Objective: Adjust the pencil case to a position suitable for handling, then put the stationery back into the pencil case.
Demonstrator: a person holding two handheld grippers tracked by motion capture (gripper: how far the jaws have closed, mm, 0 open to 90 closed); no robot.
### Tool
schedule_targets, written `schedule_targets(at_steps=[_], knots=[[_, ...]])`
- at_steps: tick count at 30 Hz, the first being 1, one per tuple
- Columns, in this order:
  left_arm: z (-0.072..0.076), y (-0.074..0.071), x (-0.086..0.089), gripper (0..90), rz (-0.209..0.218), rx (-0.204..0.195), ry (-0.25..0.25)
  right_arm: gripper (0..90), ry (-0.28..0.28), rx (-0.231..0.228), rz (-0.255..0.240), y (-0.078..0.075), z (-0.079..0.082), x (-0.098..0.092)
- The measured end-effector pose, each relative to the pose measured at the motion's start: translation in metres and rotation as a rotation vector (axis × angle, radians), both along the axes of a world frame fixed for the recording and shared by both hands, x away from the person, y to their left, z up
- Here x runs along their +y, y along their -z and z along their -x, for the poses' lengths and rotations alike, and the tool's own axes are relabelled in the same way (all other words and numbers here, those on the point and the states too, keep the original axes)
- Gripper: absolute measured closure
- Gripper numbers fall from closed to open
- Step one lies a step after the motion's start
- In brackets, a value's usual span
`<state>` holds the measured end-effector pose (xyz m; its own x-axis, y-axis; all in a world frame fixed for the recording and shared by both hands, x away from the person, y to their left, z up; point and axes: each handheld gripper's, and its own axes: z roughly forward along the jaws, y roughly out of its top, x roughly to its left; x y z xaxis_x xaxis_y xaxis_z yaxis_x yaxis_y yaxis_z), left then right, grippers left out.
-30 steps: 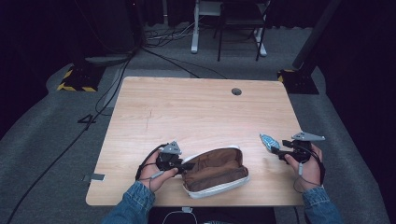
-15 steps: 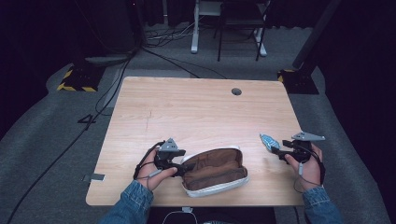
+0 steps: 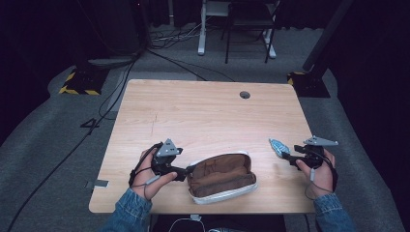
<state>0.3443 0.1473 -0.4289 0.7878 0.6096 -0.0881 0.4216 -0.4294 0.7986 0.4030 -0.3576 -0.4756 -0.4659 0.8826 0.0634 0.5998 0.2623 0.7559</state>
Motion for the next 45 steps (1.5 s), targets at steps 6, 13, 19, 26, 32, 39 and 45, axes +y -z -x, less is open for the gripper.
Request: schedule_targets(at_steps=[6, 13, 19, 26, 32, 39, 45], knots=[[0.003, 0.002, 0.017, 20.1, -0.022, -0.015, -0.049, 26.9, 0.010, 0.006, 0.007, 0.001, 0.000, 0.000], [0.005, 0.010, 0.044, 17.6, -0.045, -0.011, -0.134, 23.0, 0.007, 0.014, 0.034, -0.001, -0.002, 0.003], [-0.002, 0.024, 0.058, 15.7, -0.136, -0.013, -0.243, 20.7, 0.011, 0.047, 0.063, -0.004, -0.004, 0.006], [-0.010, 0.048, 0.070, 15.9, -0.210, 0.056, -0.299, 17.9, 0.003, 0.092, 0.087, -0.007, -0.011, 0.010], [-0.014, 0.060, 0.080, 15.9, -0.232, 0.076, -0.355, 22.1, 0.004, 0.150, 0.113, -0.007, -0.021, 0.017], [-0.016, 0.069, 0.090, 15.8, -0.219, 0.071, -0.359, 21.8, -0.006, 0.175, 0.174, -0.004, -0.029, 0.029], [-0.018, 0.073, 0.093, 15.8, -0.188, 0.081, -0.345, 20.8, -0.003, 0.172, 0.181, 0.000, -0.033, 0.029]])
